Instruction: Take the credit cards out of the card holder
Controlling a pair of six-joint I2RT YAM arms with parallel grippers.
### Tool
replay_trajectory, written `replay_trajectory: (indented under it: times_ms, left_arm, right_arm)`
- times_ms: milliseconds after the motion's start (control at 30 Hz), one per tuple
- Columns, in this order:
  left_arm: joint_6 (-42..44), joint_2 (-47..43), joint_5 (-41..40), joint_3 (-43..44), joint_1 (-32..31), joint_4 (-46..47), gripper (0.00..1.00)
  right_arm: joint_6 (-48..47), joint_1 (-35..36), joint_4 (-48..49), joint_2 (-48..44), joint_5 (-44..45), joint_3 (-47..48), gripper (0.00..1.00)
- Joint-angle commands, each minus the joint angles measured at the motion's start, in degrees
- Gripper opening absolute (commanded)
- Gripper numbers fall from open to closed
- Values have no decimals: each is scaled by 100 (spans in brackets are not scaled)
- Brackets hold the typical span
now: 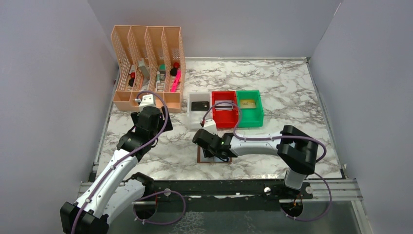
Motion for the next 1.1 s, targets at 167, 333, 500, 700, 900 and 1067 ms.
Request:
replay_trajectory:
  times_ms: [167,333,500,700,900,1067]
  left_arm:
    - [72,-55,108,-33,32,122,96]
    - [68,-46,110,-31,30,124,96]
    - [74,-21,149,-46,28,131,96]
    - [75,10,163,-35,30,134,96]
    - [72,-19,151,-39,30,135,95]
    - [73,-49,131,-42,30,135,95]
  right_arm:
    - [23,22,64,184,-172,-217,19]
    - [-73,17,291,110,-328,-329,11]
    - [-207,6,453,-58,-397,-389,1]
    - [-418,13,366,-392,-283,-259,17]
    - [-511,4,94,-359,-58,107,45]
    - [-291,-1,-17,-6,-261,348,61]
